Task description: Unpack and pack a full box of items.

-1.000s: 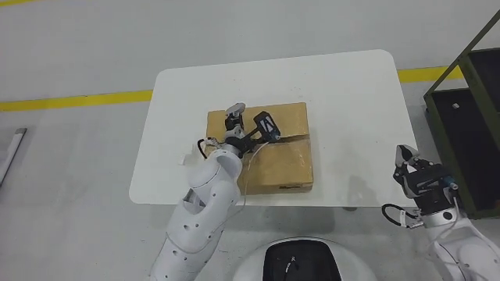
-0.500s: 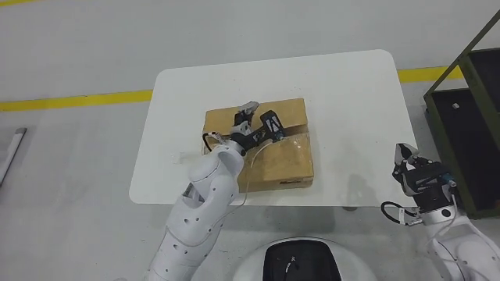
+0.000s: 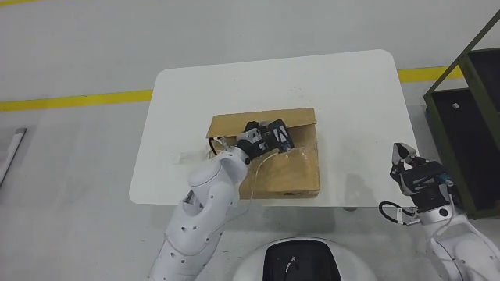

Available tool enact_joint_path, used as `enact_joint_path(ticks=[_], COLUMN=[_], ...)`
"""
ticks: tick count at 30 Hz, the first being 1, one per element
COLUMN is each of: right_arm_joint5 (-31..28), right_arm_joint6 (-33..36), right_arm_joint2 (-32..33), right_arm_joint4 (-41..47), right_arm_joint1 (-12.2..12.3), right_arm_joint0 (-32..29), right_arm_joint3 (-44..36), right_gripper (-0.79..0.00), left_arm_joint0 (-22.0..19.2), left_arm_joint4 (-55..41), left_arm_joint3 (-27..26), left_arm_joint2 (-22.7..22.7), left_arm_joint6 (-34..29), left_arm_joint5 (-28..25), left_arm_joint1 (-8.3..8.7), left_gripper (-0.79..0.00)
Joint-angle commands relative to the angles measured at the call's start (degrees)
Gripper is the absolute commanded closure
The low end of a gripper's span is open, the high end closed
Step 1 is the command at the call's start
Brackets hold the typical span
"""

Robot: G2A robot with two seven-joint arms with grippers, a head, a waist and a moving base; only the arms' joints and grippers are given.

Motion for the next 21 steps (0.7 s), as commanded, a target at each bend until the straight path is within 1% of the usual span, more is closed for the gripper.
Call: enact_joint_path(ticks=[1,3,4,5,6,8,12,17,21], right_arm_joint5=[0.09,0.25,0.25,0.25,0.25,0.27,0.18,0.41,0.80], right_arm_joint6=[-0.05,-0.03,-0.03,-0.01,0.04,0.08,-0.01,-0.26,-0.45], right_arm_joint2=[-0.06,-0.18,-0.24,-0.26,-0.25,-0.24,-0.22,-0.01,0.63], right_arm_joint4=[0.09,0.04,0.03,-0.03,-0.11,-0.12,-0.16,-0.11,0.19], right_arm_joint1=[-0.02,-0.04,-0.05,-0.05,-0.05,-0.05,-0.05,-0.07,-0.07], right_arm_joint0=[-0.15,-0.33,-0.41,-0.48,-0.54,-0.60,-0.81,-1.37,-2.05], right_arm_joint3=[-0.16,-0.39,-0.50,-0.58,-0.66,-0.74,-1.04,-1.44,-1.80], right_gripper=[0.000,0.000,0.000,0.000,0.000,0.000,0.000,0.000,0.000], left_arm_joint0=[1.31,2.24,2.48,2.65,2.62,1.93,-2.59,-9.88,-15.36], left_arm_joint4=[-0.81,-1.48,-1.59,-1.71,-1.80,-1.85,-0.76,1.35,3.16], left_arm_joint3=[-1.96,-3.57,-4.34,-4.81,-5.08,-4.48,-1.80,5.08,12.14], left_arm_joint2=[0.11,0.29,0.42,0.58,0.73,1.29,2.88,5.58,8.35], left_arm_joint6=[-1.20,-2.19,-2.64,-3.05,-3.34,-3.74,-2.56,-0.20,0.67], left_arm_joint5=[-0.44,-0.54,-0.46,-0.37,-0.03,0.18,1.83,4.84,6.07], left_arm_joint1=[0.00,-0.04,-0.07,-0.11,-0.17,-0.34,-0.94,-2.05,-3.12], left_gripper=[0.000,0.000,-0.074,-0.711,-0.785,-0.785,-0.785,-0.785,-0.785])
